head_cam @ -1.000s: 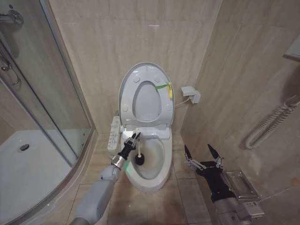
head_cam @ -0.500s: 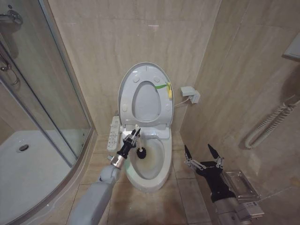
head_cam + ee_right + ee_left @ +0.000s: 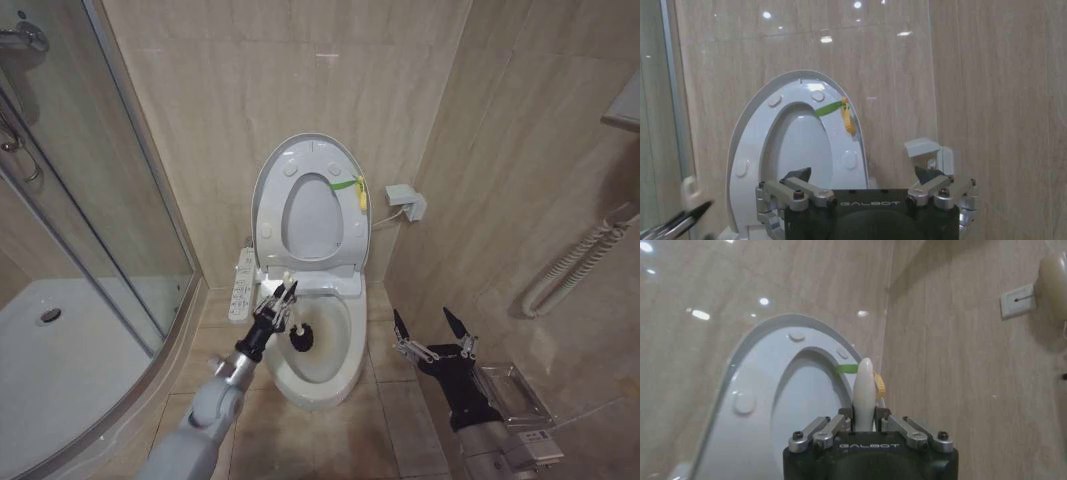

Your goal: Open the toilet lid, clean the toilet bowl with a toilet brush, close the toilet lid, and flush.

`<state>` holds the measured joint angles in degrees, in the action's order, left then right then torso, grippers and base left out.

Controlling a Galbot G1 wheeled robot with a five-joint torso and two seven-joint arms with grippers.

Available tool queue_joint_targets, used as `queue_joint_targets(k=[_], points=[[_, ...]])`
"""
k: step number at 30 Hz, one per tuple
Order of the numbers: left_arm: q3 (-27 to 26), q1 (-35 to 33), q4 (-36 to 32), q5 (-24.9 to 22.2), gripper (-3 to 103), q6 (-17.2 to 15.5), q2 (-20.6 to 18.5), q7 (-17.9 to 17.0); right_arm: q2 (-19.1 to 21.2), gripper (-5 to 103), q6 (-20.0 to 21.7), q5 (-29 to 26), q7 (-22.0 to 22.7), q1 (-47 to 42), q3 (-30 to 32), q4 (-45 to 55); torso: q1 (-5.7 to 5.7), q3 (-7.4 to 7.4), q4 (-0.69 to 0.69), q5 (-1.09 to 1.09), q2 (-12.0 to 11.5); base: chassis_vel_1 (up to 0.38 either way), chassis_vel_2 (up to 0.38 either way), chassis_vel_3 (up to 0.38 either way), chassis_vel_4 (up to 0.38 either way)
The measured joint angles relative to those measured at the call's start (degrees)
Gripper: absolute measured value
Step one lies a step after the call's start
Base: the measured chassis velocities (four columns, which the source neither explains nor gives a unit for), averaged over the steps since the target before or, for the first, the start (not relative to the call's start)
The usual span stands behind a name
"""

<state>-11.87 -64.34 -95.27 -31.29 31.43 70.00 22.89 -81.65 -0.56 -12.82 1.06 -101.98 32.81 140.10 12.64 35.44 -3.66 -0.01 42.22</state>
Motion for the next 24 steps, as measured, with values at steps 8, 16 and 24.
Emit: queue_joint_targets(k=[8,16,24], points=[[-6.2,-7.5,-5.8,1.0,20,0.3,-1.4,0.4,0.0,100,0.0,0.0,0.0,0.0,0.0,0.0,0.00,0.00,-0.01,0.00,0.0,0.000,0.000,0.000,0.000],[-9.6,-9.2,-9.7,0.1,20,0.3,-1.3,0.2,0.0,100,0.0,0.0,0.0,0.0,0.0,0.0,0.00,0.00,0.00,0.01,0.0,0.000,0.000,0.000,0.000],[-13.1,-9.3,-14.3,-2.7,20,0.2,-3.6,-0.1,0.0,100,0.0,0.0,0.0,0.0,0.0,0.0,0.01,0.01,-0.02,0.01,0.0,0.000,0.000,0.000,0.000]])
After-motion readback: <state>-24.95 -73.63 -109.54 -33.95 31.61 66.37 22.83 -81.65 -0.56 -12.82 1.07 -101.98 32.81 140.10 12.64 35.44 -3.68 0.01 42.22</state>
